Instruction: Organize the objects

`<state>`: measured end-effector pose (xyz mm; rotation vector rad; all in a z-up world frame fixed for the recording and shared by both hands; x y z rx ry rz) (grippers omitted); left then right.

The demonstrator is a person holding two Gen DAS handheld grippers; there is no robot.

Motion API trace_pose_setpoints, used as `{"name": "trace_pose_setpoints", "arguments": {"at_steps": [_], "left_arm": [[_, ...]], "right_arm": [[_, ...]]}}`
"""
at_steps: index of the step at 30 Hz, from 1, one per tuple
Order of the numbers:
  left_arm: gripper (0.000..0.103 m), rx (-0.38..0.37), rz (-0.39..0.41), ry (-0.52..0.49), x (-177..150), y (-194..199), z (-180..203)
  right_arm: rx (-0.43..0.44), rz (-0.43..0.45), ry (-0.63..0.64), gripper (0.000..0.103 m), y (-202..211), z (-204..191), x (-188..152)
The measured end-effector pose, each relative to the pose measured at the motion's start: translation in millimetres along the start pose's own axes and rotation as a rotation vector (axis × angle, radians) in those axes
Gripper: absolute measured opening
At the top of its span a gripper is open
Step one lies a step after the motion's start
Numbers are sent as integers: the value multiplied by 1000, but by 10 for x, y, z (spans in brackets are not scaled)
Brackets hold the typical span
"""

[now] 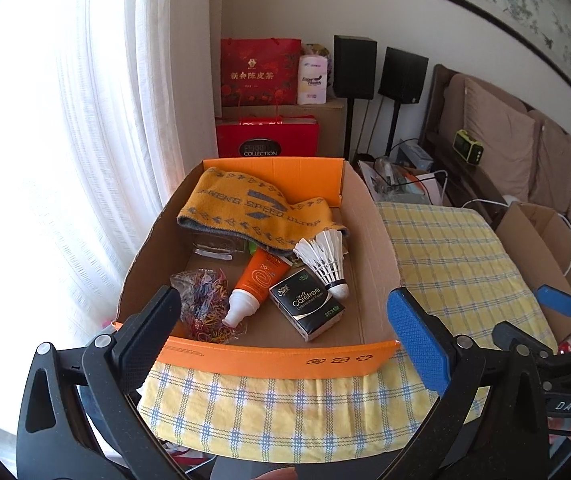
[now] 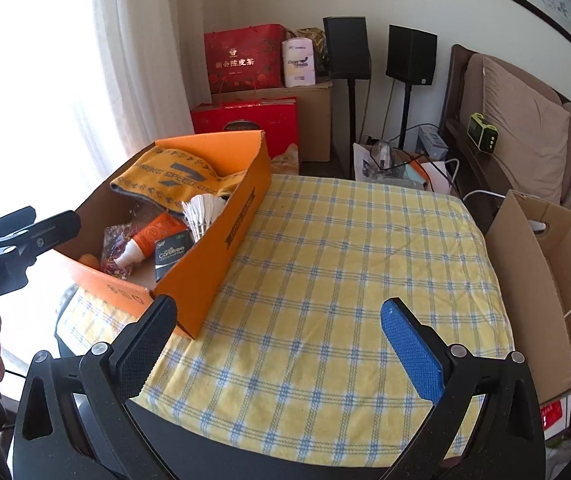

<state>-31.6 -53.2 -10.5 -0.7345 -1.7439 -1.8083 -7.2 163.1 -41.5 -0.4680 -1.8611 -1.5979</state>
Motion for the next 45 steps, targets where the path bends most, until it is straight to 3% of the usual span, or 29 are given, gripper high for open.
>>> {"name": "trace_pose_setpoints", "arguments": {"at_steps": [9,21,45], "left_arm": [[103,-33,-43,68,-332,44,-91],[103,-13,-81,37,-602,67,-21],[103,-8,-81,30,-560,23,73]], "right_arm": [[-42,58,-48,103,261,134,-96],[-49,49,-25,103,269,-33,-270],[-65,51,-34,103,263,11,-302]]}}
Point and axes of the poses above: each gripper's, at about its wrist camera, not at the fingertips, and y roughly against the way its jaws point, z to its right, x to its top, the point moved 3 cm from there along -y, roughly the way its jaws point, and after that the axes turned 6 degrees about -z, right-handed, at the moved point
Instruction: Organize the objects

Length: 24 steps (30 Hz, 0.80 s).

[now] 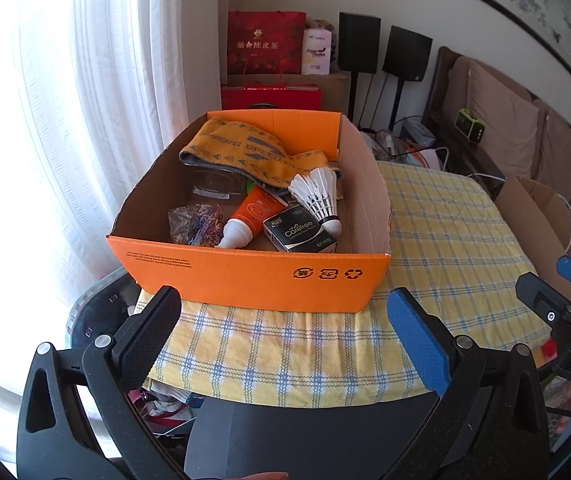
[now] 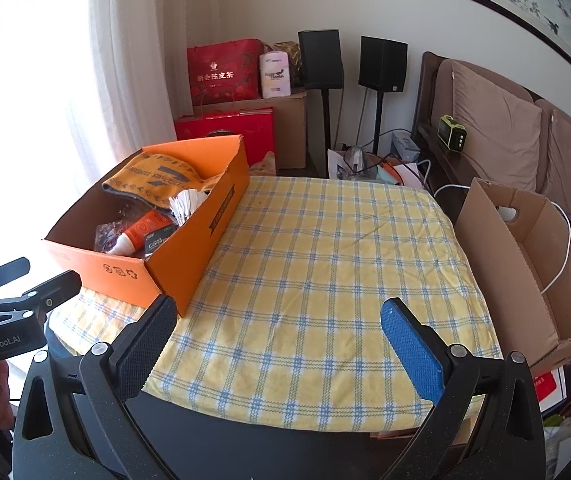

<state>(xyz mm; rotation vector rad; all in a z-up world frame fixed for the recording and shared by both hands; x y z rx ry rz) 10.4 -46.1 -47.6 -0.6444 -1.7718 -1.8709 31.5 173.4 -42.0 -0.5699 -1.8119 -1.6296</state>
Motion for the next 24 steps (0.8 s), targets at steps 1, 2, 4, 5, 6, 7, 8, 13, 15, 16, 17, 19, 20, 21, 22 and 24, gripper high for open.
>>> {"name": "trace_pose_setpoints", "arguments": {"at_steps": [1,2,4,5,6,7,8,13,15,16,17,19,20,21,22,24], "left_arm": [[103,1,-1,-1,1,-1,6],[103,3,-2,-2,4,-6,8],[103,1,-3,-1,5,-13,9],[103,0,-4,-1,7,-17,11],[103,0,-6,-2,4,-22,14],[103,2,-6,-2,2,-27,17],[103,2,-7,-2,2,-30,18],[103,0,-8,0,3,-39,12],[103,0,-9,-1,4,-41,11],[103,1,-8,-1,4,-40,11],[103,1,-8,-2,5,-43,8],[103,0,-8,-2,4,-42,8],[103,1,-7,-1,4,-41,9],[103,1,-7,0,2,-42,8],[103,1,-7,0,3,-42,7],[103,5,-6,-1,3,-43,6]], "right_arm": [[0,-1,0,103,-1,2,-1],[-1,-1,-1,103,-1,2,-2],[0,-2,-3,103,-1,3,-3],[-1,-3,-5,103,-2,6,-3],[-1,-3,-6,103,-2,11,-3],[-3,-3,-6,103,-3,11,-2],[-3,-4,-7,103,-5,11,-2],[-2,-7,-7,103,-20,2,-6],[-2,-7,-7,103,-24,-2,-8],[-2,-7,-7,103,-23,-2,-8],[-3,-6,-7,103,-23,-2,-8],[-3,-7,-7,103,-23,-1,-8],[-2,-7,-8,103,-23,0,-8],[-2,-7,-8,103,-25,0,-9],[-1,-8,-7,103,-22,3,-9],[-1,-9,-8,103,-28,-9,-16]]}}
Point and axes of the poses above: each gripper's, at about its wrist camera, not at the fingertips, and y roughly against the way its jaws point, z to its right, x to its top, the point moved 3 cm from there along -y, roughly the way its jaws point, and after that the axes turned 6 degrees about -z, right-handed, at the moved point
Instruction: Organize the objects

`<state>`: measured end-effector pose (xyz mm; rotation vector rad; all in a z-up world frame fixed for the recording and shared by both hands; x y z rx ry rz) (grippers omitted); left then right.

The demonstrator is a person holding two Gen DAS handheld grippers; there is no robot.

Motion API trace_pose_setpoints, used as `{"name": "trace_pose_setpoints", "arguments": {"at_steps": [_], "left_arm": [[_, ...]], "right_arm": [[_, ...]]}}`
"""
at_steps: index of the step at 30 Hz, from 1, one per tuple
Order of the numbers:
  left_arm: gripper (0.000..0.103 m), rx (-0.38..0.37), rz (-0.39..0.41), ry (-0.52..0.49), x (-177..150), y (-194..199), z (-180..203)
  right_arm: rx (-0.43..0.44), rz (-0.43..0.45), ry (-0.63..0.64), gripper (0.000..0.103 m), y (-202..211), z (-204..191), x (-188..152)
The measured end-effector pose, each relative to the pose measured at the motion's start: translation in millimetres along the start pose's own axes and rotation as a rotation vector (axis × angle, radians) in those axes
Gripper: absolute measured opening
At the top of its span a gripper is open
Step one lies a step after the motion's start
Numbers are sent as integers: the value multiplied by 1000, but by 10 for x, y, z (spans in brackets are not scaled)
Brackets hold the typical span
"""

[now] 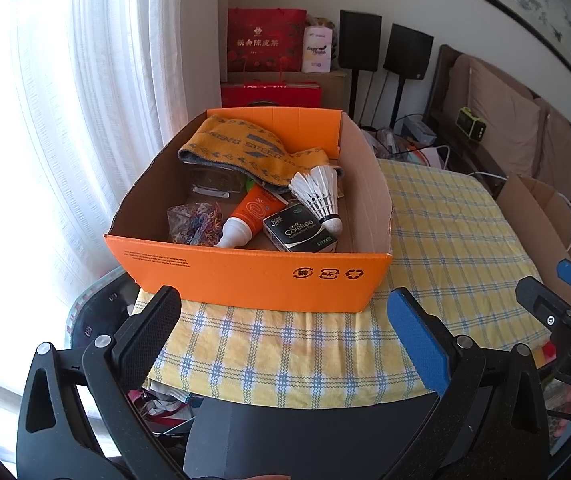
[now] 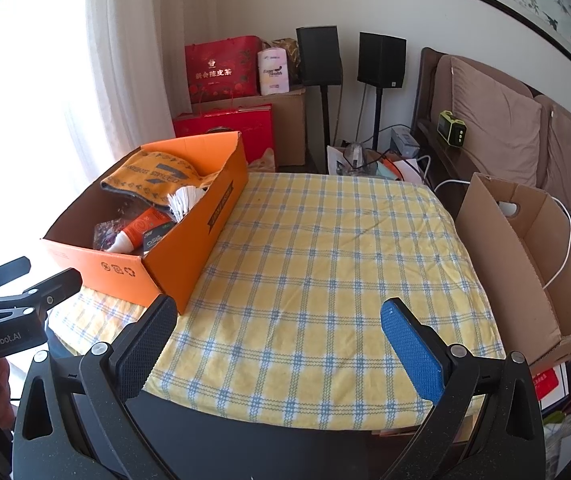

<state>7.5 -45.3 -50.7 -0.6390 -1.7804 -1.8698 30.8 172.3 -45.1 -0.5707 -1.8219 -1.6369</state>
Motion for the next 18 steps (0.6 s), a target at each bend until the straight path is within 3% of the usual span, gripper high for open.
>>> {"name": "trace_pose_setpoints", "arguments": {"at_steps": [18], "left_arm": [[103,7,-1,2,3,11,-8]], "right_arm": [[4,-4,2,103,-5,-11,-16]]}}
Point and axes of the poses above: each gripper's, at about its wrist camera, not at the fingertips, and y roughly against the way its jaws point, z to its right, x to its top, the point moved 3 cm from there along -y, roughly the way its jaws point, and after that the axes turned 6 degrees about -z, right-handed, at the moved point
